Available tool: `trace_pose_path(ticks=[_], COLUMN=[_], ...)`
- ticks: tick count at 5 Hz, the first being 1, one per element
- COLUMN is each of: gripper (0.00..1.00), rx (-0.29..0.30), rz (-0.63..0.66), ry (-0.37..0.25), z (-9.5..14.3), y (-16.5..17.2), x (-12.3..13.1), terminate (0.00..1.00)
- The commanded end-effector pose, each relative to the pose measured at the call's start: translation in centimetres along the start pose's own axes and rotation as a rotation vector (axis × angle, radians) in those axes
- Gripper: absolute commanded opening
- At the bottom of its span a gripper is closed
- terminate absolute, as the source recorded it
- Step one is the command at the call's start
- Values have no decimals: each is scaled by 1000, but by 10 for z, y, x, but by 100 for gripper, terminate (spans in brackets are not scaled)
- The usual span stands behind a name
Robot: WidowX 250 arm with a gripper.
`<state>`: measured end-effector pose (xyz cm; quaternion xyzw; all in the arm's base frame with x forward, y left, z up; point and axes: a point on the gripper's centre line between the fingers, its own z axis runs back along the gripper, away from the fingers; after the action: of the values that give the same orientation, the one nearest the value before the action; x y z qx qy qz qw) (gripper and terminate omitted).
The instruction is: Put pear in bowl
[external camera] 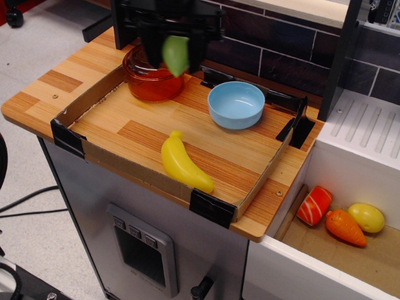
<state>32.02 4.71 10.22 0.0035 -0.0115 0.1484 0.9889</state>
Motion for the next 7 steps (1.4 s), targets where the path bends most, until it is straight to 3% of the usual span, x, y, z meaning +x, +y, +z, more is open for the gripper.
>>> trace_pose_path(ticks=[1, 3, 4, 7], gripper=[0, 0, 100, 100], rx=[-22, 17, 36, -30], rz=[22, 2, 4, 5], ry=[-66, -94, -85, -123], z=[1, -24, -28, 20], y=[-38, -52, -51, -42], x=[26, 41, 44, 45], terminate=[0, 0, 0, 0])
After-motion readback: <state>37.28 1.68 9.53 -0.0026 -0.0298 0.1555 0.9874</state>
